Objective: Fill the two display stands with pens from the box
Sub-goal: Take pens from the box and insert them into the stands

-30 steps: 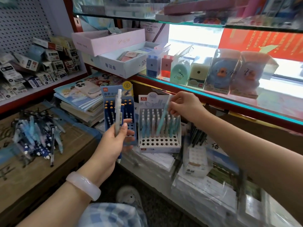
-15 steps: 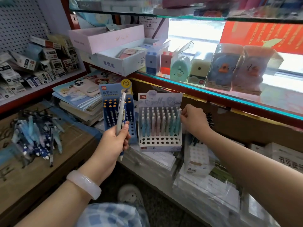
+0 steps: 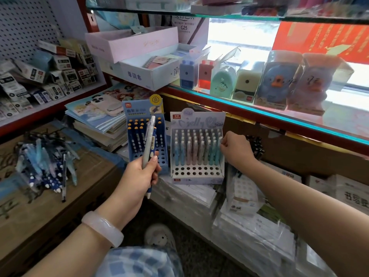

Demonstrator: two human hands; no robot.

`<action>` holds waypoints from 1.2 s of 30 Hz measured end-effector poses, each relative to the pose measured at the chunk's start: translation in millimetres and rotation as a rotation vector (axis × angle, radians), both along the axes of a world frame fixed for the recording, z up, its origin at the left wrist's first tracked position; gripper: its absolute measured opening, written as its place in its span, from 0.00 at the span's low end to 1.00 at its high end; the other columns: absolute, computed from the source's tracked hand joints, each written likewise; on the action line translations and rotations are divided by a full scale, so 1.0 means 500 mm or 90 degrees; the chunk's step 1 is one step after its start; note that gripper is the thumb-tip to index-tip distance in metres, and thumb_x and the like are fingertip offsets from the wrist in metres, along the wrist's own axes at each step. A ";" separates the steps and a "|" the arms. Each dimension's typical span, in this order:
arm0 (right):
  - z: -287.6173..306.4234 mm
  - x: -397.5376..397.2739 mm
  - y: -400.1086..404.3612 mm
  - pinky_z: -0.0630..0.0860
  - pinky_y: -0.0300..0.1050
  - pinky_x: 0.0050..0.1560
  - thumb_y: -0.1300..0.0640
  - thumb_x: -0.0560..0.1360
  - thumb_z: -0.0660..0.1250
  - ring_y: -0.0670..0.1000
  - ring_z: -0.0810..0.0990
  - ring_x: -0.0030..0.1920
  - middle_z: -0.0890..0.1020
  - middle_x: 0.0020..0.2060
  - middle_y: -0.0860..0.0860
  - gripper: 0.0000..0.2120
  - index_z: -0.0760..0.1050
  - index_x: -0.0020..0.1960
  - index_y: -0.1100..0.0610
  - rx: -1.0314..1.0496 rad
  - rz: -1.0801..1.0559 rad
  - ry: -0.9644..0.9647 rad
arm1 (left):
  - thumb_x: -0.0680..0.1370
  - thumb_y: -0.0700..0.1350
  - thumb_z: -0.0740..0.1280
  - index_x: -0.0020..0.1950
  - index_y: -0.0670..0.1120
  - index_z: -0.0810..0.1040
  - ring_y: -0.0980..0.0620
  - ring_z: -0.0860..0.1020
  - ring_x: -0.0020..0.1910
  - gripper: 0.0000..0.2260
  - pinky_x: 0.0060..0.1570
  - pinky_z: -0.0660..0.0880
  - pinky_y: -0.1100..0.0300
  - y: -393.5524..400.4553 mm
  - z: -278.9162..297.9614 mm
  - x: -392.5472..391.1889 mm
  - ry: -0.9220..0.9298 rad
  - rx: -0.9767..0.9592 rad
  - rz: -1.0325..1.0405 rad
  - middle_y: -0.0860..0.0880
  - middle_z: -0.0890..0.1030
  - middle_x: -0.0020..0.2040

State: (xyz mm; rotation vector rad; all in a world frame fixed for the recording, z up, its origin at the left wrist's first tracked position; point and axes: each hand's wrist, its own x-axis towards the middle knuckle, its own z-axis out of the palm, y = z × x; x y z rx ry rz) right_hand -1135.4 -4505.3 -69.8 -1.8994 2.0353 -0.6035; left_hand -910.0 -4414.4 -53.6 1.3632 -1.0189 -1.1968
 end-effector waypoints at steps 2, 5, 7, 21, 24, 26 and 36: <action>-0.007 0.004 -0.012 0.75 0.46 0.36 0.60 0.78 0.62 0.54 0.78 0.39 0.78 0.38 0.55 0.06 0.74 0.43 0.60 0.027 -0.014 0.044 | 0.81 0.41 0.57 0.49 0.51 0.74 0.55 0.68 0.32 0.08 0.33 0.67 0.62 0.001 -0.001 0.001 -0.004 -0.001 0.001 0.49 0.71 0.35; -0.012 0.011 -0.023 0.70 0.43 0.29 0.64 0.76 0.62 0.54 0.77 0.35 0.77 0.34 0.54 0.09 0.73 0.38 0.59 0.075 -0.049 0.085 | 0.81 0.40 0.57 0.49 0.51 0.74 0.55 0.68 0.32 0.09 0.34 0.67 0.62 0.002 0.000 -0.001 -0.001 -0.001 0.002 0.49 0.71 0.35; -0.016 0.017 -0.023 0.73 0.44 0.33 0.65 0.76 0.62 0.54 0.78 0.37 0.78 0.36 0.54 0.06 0.75 0.41 0.60 0.099 -0.064 0.096 | 0.81 0.39 0.57 0.51 0.51 0.74 0.55 0.68 0.33 0.09 0.35 0.68 0.62 0.002 0.001 -0.003 0.002 -0.001 0.003 0.49 0.71 0.35; 0.086 0.093 0.054 0.80 0.37 0.41 0.54 0.80 0.58 0.47 0.82 0.39 0.83 0.41 0.54 0.13 0.77 0.52 0.61 0.231 0.254 -0.240 | 0.80 0.36 0.57 0.51 0.52 0.70 0.59 0.70 0.24 0.10 0.23 0.67 0.67 0.022 0.010 -0.004 0.045 -0.007 -0.061 0.48 0.74 0.32; 0.126 0.134 0.078 0.79 0.35 0.40 0.52 0.80 0.59 0.46 0.80 0.41 0.82 0.44 0.51 0.12 0.77 0.56 0.57 0.190 0.259 -0.444 | 0.80 0.36 0.57 0.49 0.49 0.71 0.57 0.69 0.25 0.09 0.22 0.65 0.68 0.027 0.012 -0.010 0.028 0.015 -0.085 0.48 0.73 0.31; 0.137 0.157 0.083 0.76 0.32 0.36 0.50 0.79 0.61 0.44 0.78 0.40 0.81 0.43 0.50 0.13 0.77 0.56 0.57 0.163 0.264 -0.450 | 0.80 0.36 0.57 0.48 0.47 0.72 0.55 0.67 0.27 0.07 0.23 0.66 0.68 0.029 0.011 -0.007 -0.031 0.013 -0.104 0.48 0.71 0.32; 0.161 0.152 0.080 0.76 0.33 0.36 0.54 0.78 0.63 0.44 0.77 0.36 0.79 0.39 0.51 0.09 0.76 0.53 0.59 0.121 0.217 -0.533 | 0.79 0.49 0.61 0.55 0.57 0.68 0.57 0.72 0.40 0.07 0.46 0.71 0.56 0.038 0.019 0.007 -0.219 0.013 -0.134 0.54 0.75 0.44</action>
